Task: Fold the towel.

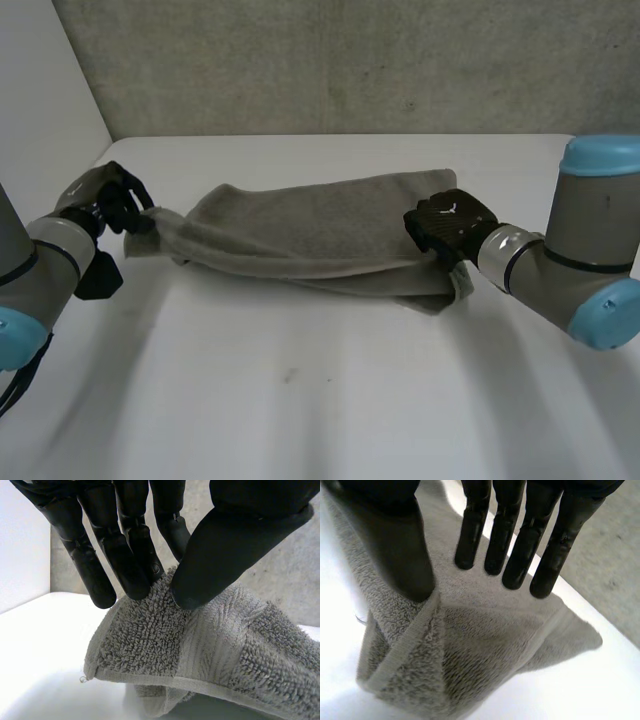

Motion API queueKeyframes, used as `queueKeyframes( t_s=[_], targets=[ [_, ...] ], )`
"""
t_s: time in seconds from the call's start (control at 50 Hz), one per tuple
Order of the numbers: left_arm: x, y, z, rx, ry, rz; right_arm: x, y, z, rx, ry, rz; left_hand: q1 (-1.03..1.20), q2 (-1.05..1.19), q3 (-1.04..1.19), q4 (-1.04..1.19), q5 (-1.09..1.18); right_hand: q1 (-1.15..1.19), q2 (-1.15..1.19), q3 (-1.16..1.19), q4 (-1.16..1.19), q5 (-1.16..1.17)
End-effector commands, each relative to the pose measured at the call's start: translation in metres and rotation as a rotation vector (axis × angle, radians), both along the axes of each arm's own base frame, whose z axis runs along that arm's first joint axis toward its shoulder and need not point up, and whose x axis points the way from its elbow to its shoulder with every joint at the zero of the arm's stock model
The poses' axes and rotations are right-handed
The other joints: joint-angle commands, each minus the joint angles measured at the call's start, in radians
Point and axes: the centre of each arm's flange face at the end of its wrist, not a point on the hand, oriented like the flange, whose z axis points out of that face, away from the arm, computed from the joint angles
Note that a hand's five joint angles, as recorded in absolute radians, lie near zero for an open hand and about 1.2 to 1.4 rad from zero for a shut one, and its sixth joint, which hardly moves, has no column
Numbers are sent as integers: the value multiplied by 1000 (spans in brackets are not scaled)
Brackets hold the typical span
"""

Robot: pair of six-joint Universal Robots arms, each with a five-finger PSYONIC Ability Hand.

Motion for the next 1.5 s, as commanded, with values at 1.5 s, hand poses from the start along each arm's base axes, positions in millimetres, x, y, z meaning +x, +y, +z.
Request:
queueKeyframes(
  t_s=[1.5],
  targets=[
    [23, -18, 28, -66, 125, 51, -24, 34, -64, 197, -231, -295, 207, 178, 179, 177, 195, -240, -253, -249, -263, -247]
  ],
)
